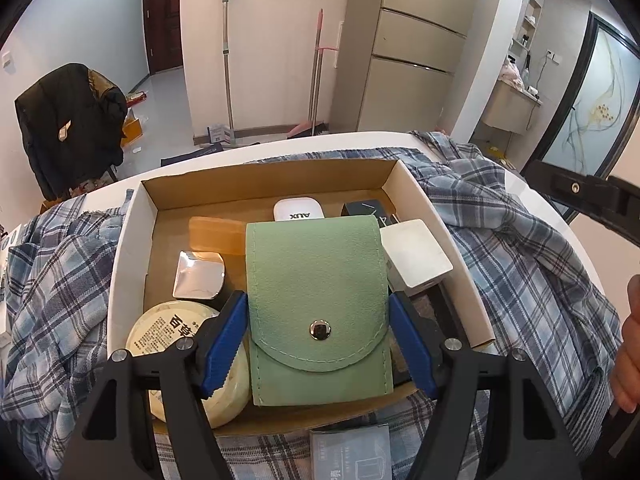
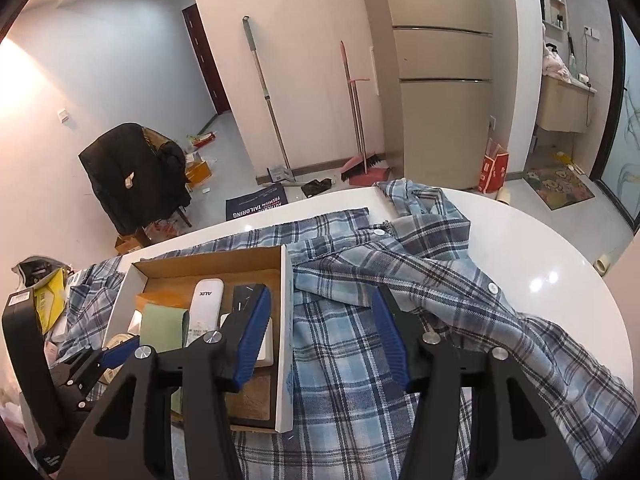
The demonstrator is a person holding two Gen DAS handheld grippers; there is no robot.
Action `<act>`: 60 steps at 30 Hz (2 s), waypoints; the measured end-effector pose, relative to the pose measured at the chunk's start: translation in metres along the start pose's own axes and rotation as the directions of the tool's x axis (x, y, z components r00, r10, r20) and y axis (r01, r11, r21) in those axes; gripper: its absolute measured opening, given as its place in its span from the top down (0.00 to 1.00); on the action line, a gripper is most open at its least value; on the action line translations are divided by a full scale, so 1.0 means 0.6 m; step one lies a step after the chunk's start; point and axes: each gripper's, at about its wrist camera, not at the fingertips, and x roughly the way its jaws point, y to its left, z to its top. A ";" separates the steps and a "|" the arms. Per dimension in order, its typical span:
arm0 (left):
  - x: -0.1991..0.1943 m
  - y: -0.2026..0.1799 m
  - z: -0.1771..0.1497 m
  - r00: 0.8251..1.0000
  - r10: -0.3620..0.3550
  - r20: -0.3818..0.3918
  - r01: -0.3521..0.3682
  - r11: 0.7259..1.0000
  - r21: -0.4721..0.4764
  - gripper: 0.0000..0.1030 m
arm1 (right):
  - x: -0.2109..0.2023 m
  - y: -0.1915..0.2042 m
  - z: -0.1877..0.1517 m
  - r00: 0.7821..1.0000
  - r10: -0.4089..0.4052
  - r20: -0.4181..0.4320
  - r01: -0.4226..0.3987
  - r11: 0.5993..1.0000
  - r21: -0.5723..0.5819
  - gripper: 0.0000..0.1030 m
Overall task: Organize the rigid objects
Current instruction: 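Lower the pouch and tile into the box and open both grippers, then raise both grippers from the box and move back toward the shirt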
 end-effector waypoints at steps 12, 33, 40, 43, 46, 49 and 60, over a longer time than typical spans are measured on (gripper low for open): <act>-0.023 0.003 0.007 0.999 -0.006 0.047 0.007 1.000 -0.023 0.15 | -0.011 -0.002 0.005 0.999 -0.019 0.028 0.020 1.000 -0.024 0.50; -0.432 -0.007 -0.023 0.800 0.084 0.595 -0.081 0.996 -0.033 0.00 | -0.287 0.059 0.000 0.948 0.083 0.308 -0.056 0.994 -0.096 0.42; -0.535 0.003 -0.106 0.710 0.094 0.697 -0.057 0.995 -0.076 0.00 | -0.381 0.077 -0.044 0.911 0.100 0.400 -0.054 0.991 -0.124 0.33; -0.559 0.007 -0.137 0.679 0.118 0.725 -0.078 0.993 -0.089 0.00 | -0.397 0.084 -0.061 0.904 0.111 0.413 -0.064 0.990 -0.127 0.28; -0.574 0.009 -0.162 0.622 0.194 0.758 -0.124 0.981 -0.149 0.00 | -0.408 0.093 -0.078 0.897 0.110 0.427 -0.057 0.989 -0.136 0.18; -0.575 0.017 -0.184 0.579 0.228 0.782 -0.132 0.974 -0.186 0.00 | -0.416 0.099 -0.097 0.882 0.096 0.461 -0.039 0.991 -0.132 0.03; -0.528 0.058 -0.219 0.590 0.179 0.787 -0.068 0.983 -0.172 0.00 | -0.405 0.129 -0.134 0.881 0.059 0.470 0.015 0.988 -0.152 0.01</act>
